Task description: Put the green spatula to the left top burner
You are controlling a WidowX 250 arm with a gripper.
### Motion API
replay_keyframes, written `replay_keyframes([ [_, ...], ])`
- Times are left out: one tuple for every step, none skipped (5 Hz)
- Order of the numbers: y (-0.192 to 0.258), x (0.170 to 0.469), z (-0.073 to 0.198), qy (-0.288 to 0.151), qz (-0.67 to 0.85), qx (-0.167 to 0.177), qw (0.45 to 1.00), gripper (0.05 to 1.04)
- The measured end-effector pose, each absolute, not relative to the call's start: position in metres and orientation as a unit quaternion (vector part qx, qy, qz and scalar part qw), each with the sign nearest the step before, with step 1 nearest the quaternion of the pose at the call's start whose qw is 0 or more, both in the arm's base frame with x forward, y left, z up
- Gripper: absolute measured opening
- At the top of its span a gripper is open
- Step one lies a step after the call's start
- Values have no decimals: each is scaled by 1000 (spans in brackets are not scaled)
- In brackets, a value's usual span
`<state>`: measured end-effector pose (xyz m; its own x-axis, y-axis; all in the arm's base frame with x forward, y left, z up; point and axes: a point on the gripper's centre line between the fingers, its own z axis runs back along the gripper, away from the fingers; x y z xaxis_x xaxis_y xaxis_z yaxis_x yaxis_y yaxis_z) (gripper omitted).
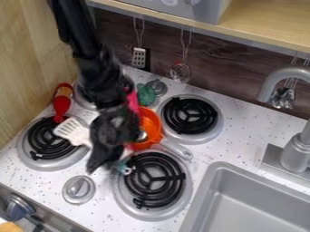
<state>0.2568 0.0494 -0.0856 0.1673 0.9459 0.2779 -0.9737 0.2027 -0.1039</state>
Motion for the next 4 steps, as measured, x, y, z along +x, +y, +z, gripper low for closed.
replay_keyframes([
  [46, 249, -83, -143, 609, 64, 778, 255],
  [49, 237, -80, -124, 562, 100, 812, 255],
  [42, 240, -62, -112, 555, 112, 817, 255],
  [36, 243, -44, -103, 545, 104, 825, 255],
])
